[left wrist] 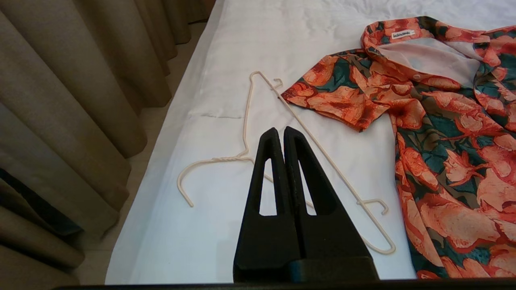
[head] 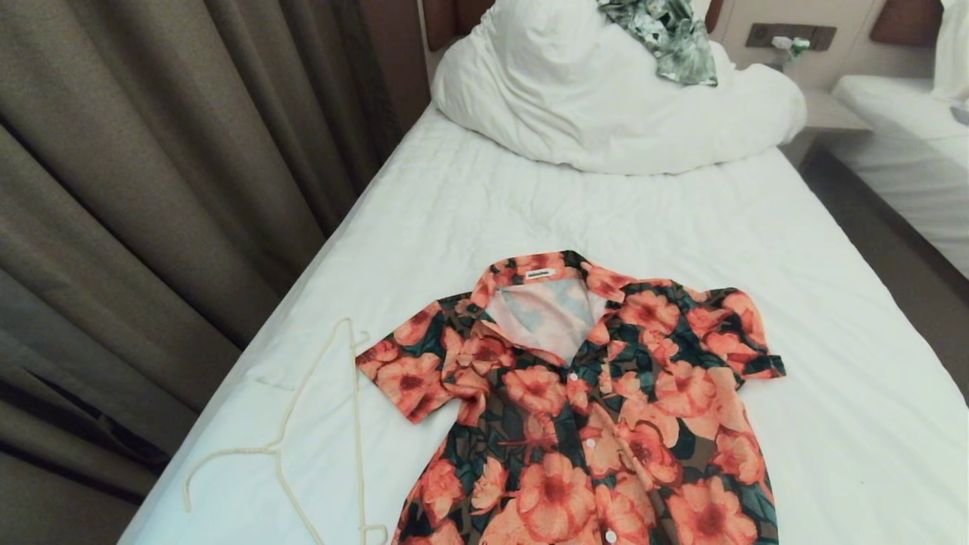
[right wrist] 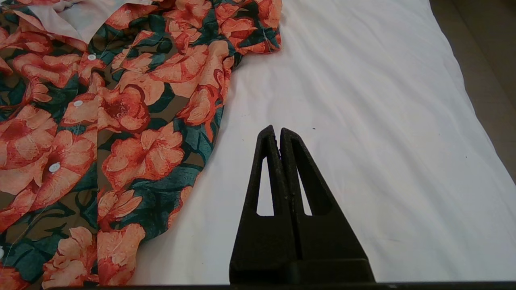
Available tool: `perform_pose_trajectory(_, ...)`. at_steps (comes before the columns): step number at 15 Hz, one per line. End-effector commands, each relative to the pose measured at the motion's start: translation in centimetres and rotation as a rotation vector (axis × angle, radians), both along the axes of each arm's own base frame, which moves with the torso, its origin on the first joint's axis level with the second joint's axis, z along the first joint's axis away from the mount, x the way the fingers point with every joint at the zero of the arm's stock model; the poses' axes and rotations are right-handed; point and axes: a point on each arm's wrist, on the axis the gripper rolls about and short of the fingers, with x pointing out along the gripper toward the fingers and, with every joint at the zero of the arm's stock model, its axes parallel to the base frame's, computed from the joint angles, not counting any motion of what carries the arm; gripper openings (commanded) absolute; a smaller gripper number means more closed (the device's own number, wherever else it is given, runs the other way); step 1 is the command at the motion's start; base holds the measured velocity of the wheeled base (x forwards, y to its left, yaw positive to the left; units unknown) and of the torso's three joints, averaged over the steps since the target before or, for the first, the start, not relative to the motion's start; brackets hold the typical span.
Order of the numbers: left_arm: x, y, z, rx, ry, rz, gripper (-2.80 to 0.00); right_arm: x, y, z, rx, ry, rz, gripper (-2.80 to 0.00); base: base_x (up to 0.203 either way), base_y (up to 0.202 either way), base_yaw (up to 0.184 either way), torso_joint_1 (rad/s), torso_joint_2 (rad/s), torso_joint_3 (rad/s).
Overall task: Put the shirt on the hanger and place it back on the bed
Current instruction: Lift the shirt and hanger
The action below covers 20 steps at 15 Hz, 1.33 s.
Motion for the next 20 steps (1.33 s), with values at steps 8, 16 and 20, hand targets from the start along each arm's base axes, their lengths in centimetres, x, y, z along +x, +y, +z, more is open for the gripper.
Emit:
perform_pose_trajectory(8,0.3,0.0,-1.1,-0.01,0.038,-0.002,-2.8,0.0,0.0,0.0,0.0,0.001,0.0,-2.8,0.0,0.0,0.0,0.0,0.0,0.0)
perform_pose_trajectory(16,-0.5,0.1,1.7,-0.082,-0.023,0.015,-2.8,0.0,0.0,0.0,0.0,0.001,0.0,-2.8,0.0,0.0,0.0,0.0,0.0,0.0)
perform_pose_trajectory(20,0.1,-0.1,5.4,-0.121,0.121,-0.065,-2.8,0.0,0.0,0.0,0.0,0.001,-0.001,-2.8,0.0,0.0,0.0,0.0,0.0,0.0)
